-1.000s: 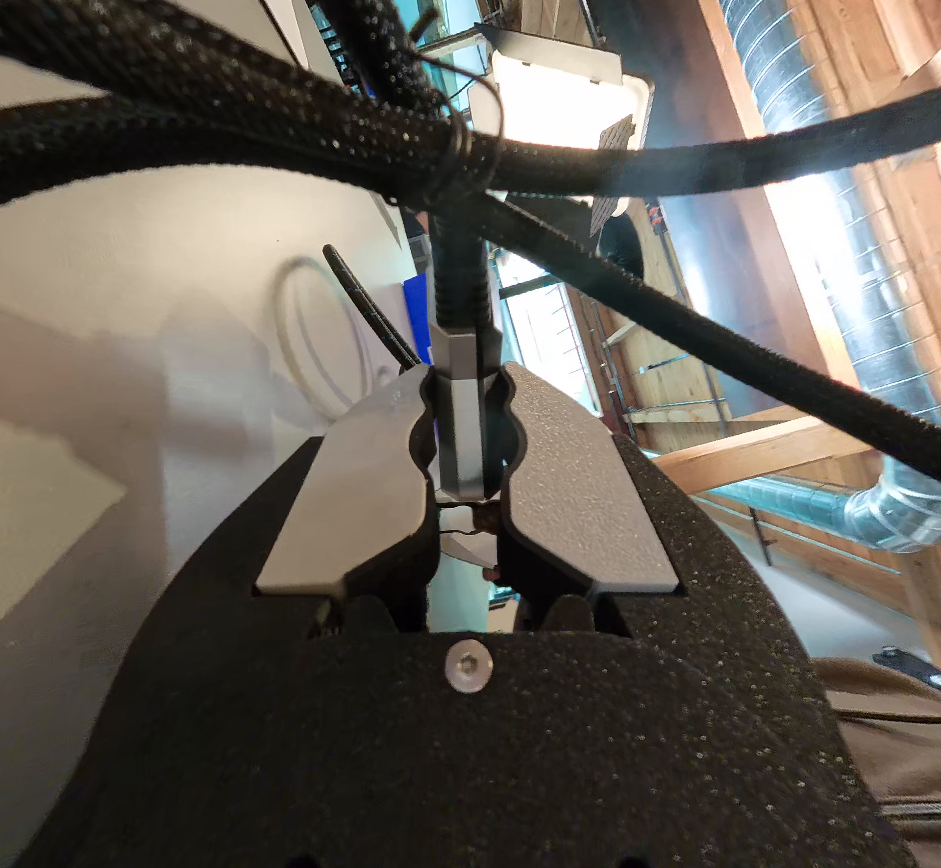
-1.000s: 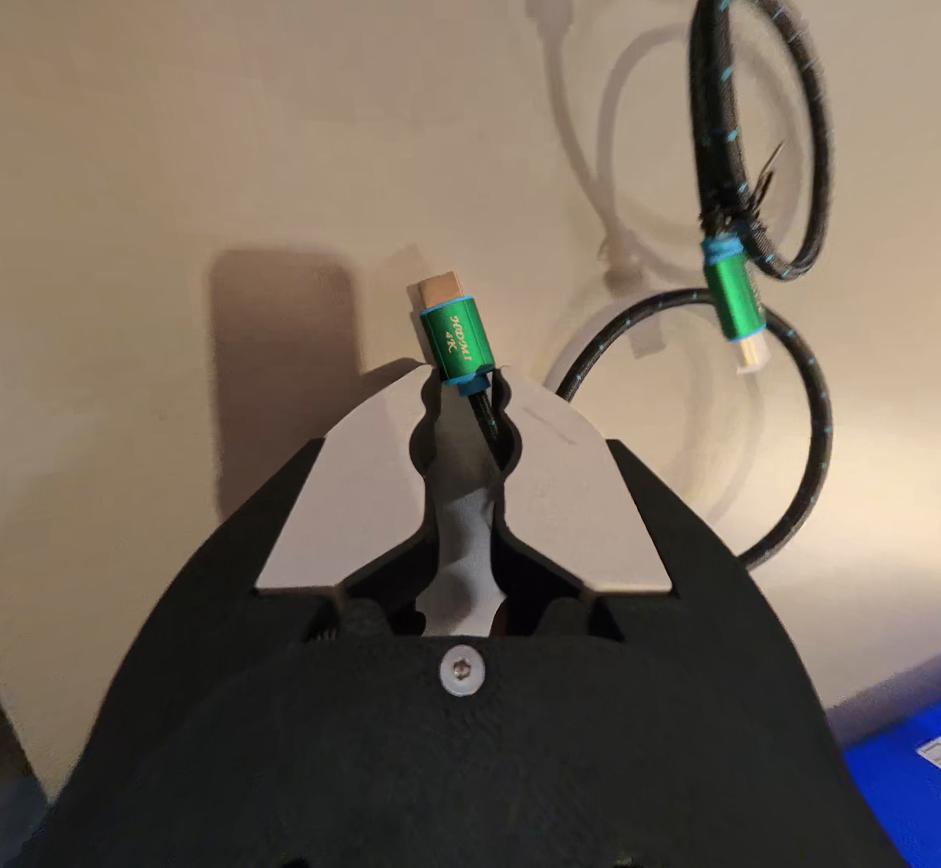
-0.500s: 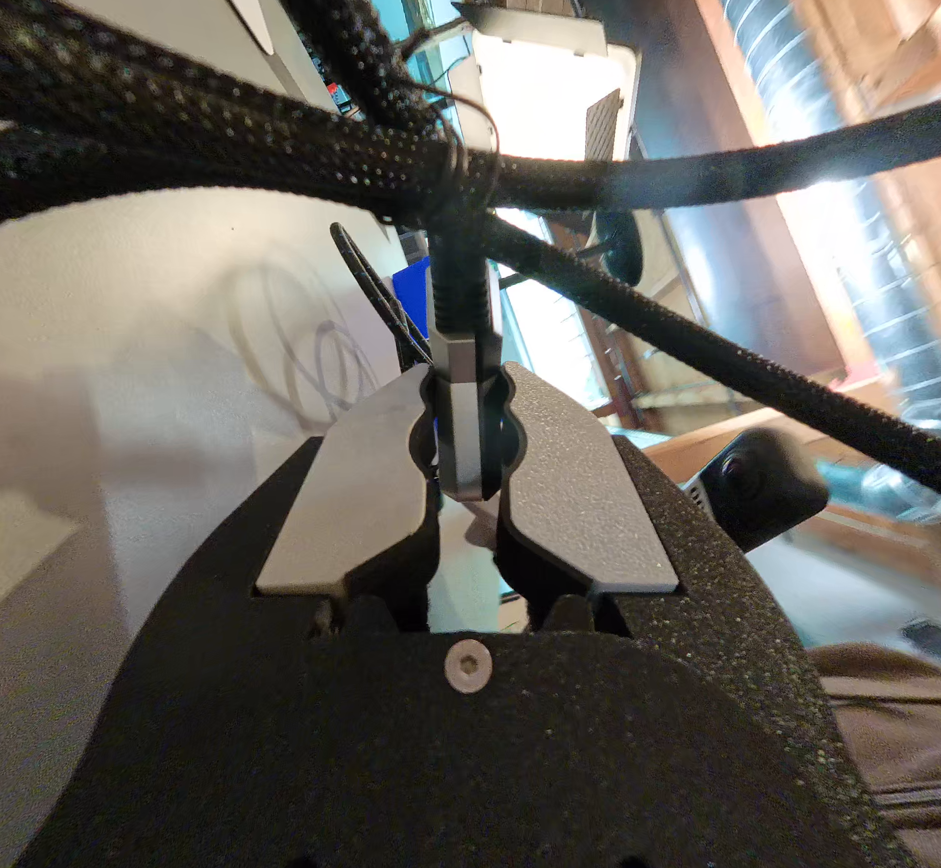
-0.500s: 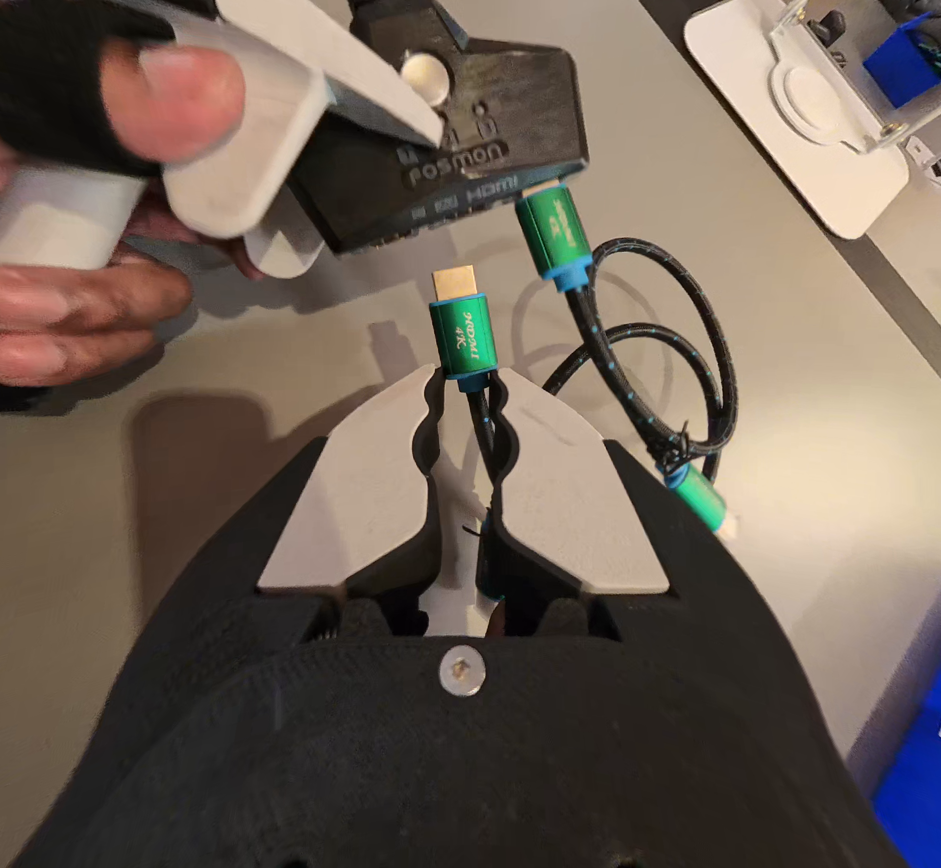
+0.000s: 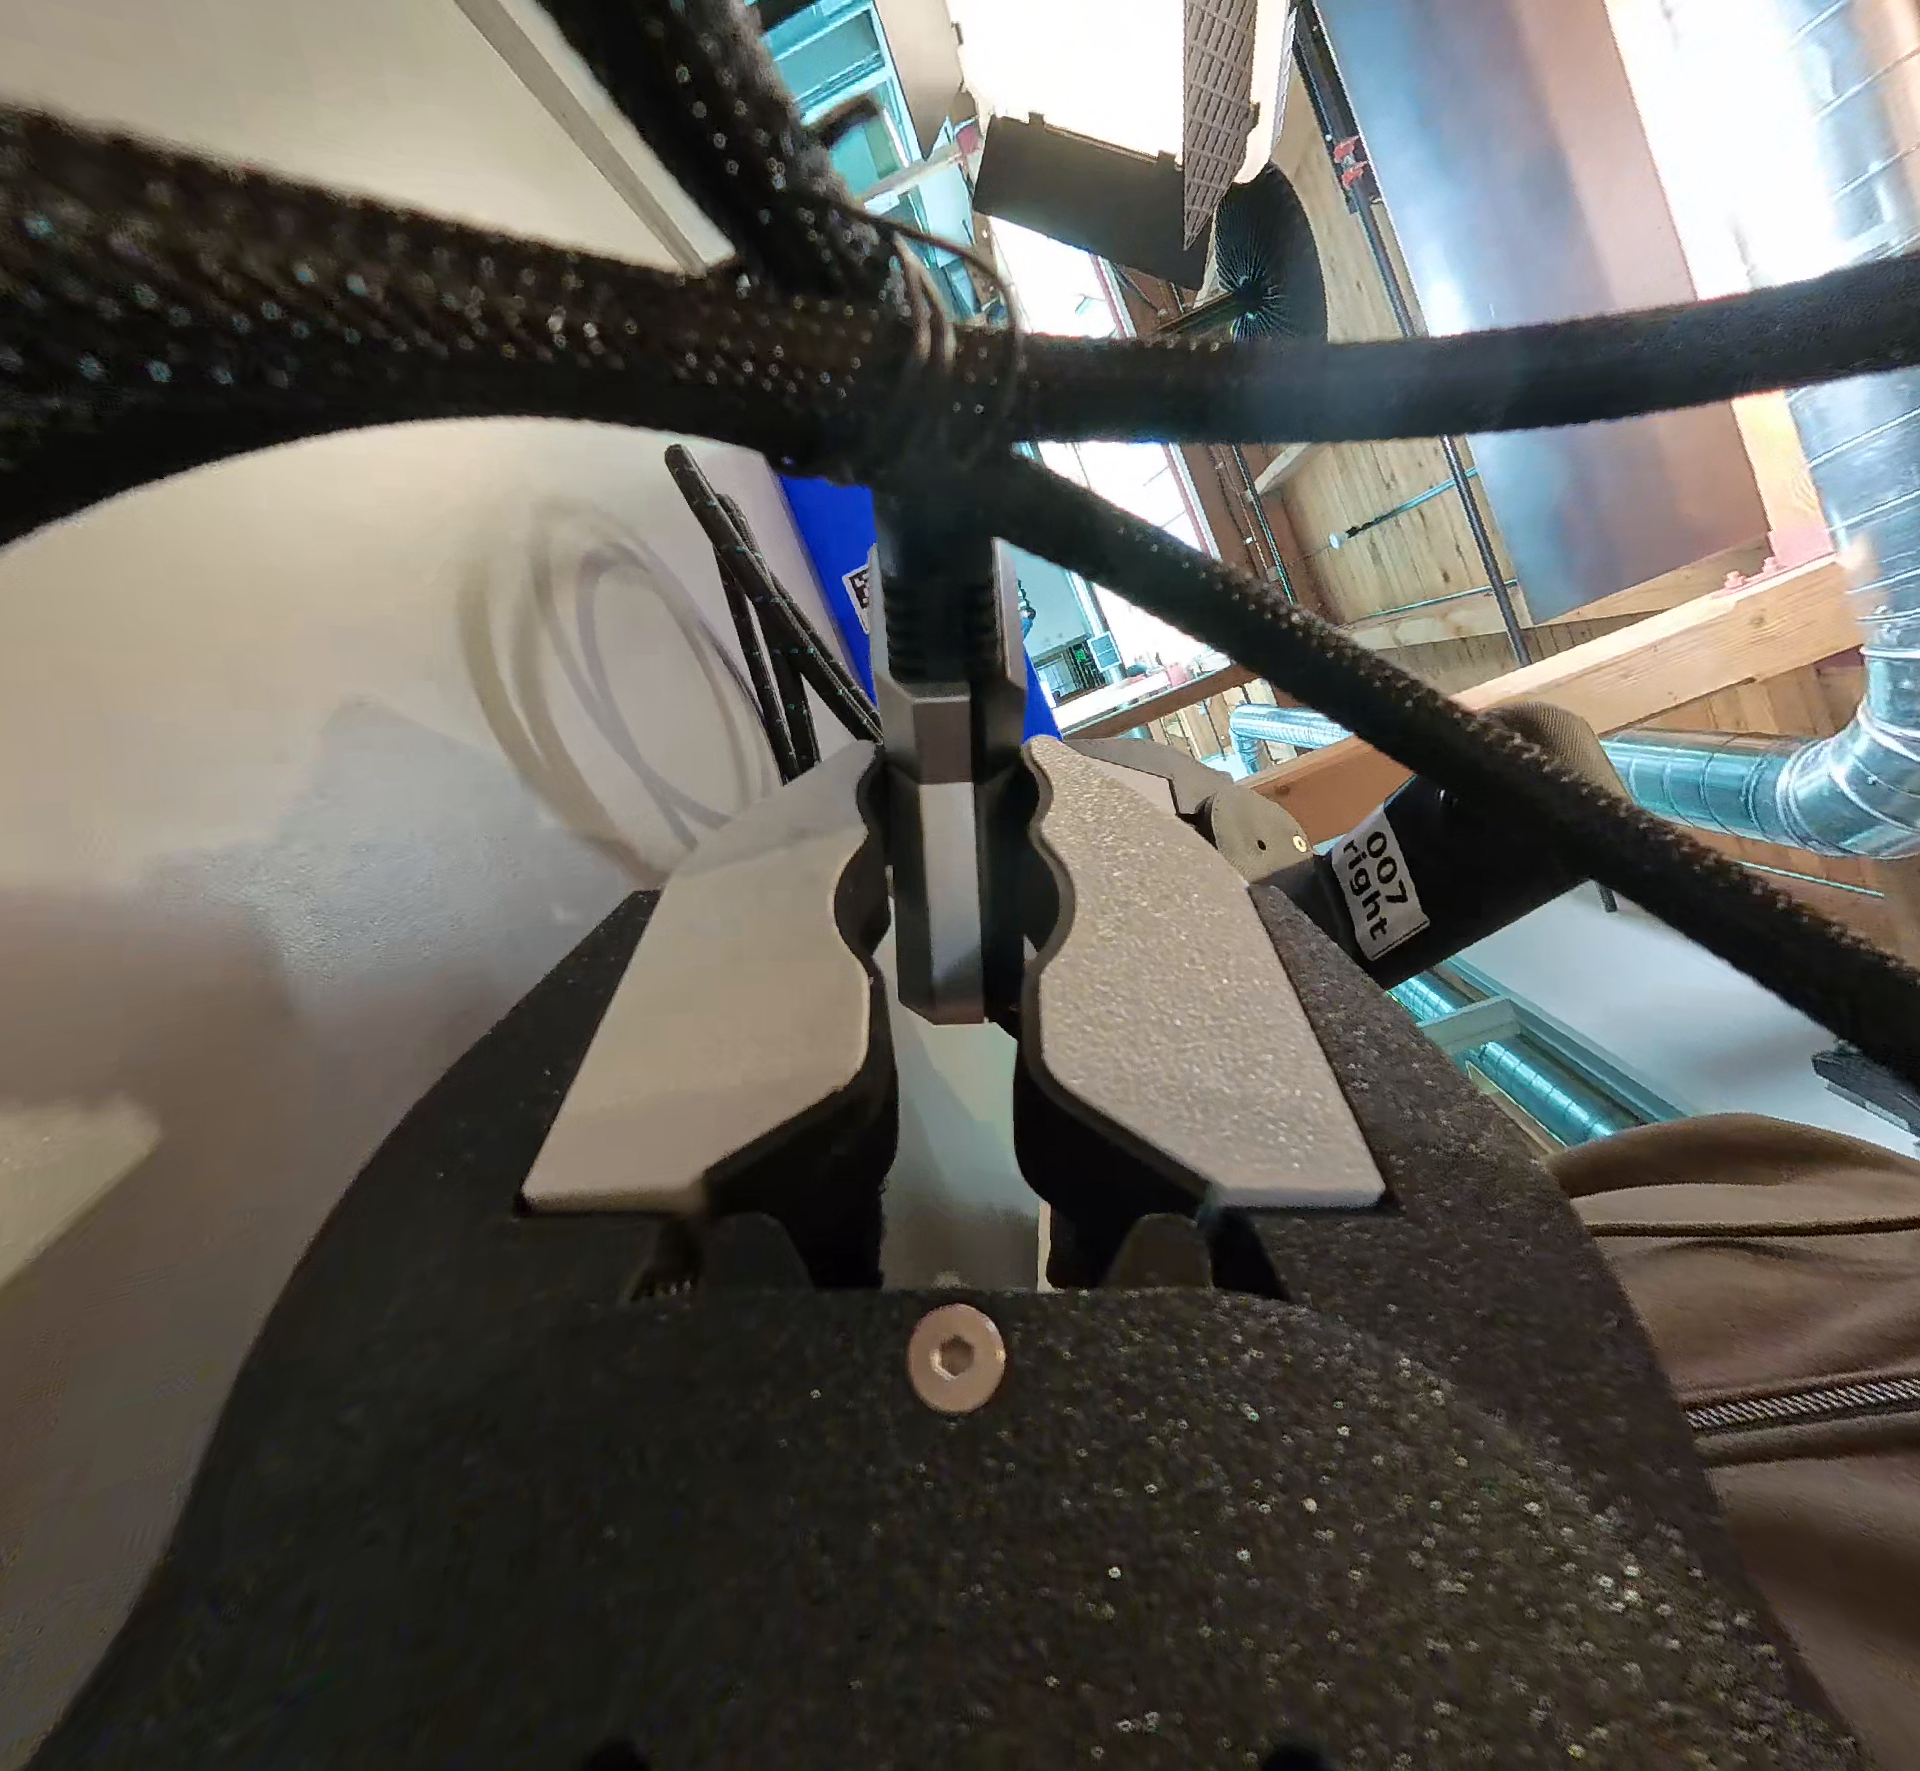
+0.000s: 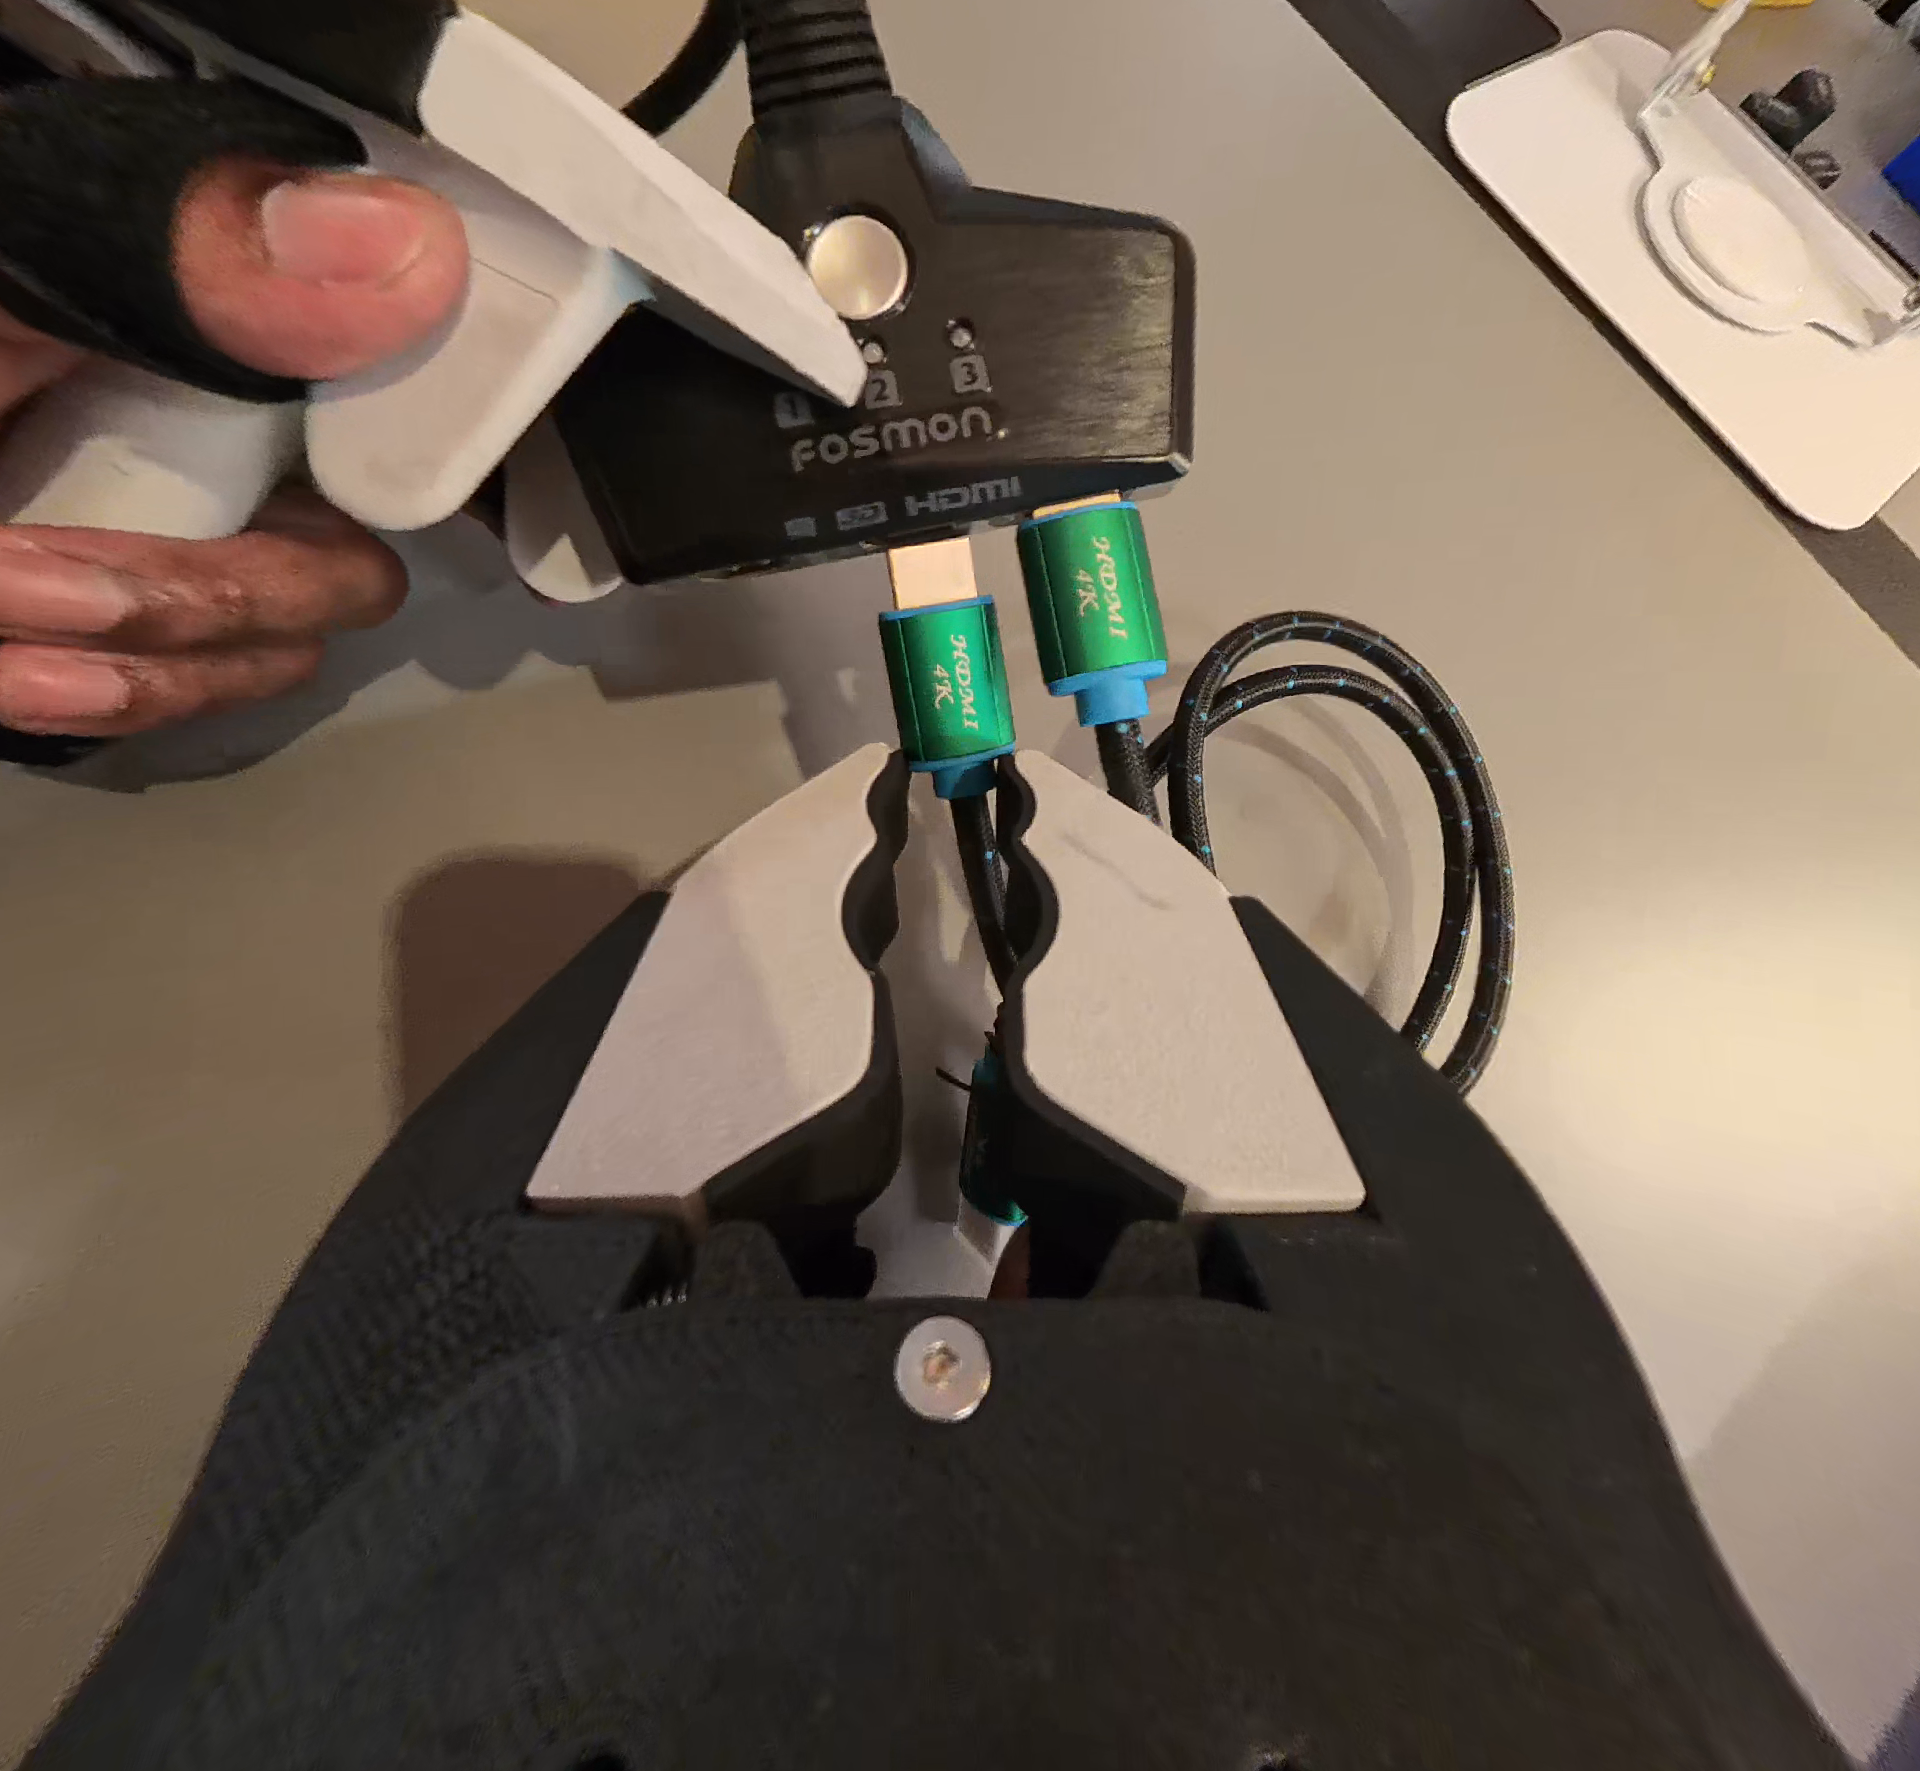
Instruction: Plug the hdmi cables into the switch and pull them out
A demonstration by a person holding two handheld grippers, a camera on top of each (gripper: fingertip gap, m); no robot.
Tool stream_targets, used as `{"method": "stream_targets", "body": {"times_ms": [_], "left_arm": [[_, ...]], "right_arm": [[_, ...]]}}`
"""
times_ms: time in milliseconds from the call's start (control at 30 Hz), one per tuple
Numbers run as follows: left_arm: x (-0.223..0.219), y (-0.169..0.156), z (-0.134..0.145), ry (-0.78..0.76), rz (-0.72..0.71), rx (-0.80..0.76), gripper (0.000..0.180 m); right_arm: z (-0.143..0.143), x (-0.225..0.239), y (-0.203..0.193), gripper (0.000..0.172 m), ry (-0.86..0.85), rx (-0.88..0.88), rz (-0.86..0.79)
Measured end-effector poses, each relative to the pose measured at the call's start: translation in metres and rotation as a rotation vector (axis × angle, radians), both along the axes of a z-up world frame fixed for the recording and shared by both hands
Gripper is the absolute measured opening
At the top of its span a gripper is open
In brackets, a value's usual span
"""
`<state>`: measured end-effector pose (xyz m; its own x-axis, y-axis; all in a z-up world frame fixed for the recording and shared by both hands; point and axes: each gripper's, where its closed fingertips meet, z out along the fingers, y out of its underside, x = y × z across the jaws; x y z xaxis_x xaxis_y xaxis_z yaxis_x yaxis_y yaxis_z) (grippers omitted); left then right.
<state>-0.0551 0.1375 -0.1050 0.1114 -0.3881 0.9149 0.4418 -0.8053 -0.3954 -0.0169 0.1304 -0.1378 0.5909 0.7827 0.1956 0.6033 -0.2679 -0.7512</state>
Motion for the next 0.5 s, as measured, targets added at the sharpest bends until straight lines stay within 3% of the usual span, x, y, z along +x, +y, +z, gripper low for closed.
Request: {"method": "stream_targets", "body": {"times_ms": [233, 500], "left_arm": [[-0.0014, 0.0013, -0.0027, 0.009, -0.022, -0.023, 0.021], [0.0011, -0.0013, -0.0081, 0.124, -0.021, 0.024, 0.021]], "right_arm": [[0.0006, -0.0019, -0.0021, 0.015, -0.029, 0.023, 0.019], [-0.0013, 0.0016, 0.0009, 0.015, -0.049, 0.022, -0.015]]}}
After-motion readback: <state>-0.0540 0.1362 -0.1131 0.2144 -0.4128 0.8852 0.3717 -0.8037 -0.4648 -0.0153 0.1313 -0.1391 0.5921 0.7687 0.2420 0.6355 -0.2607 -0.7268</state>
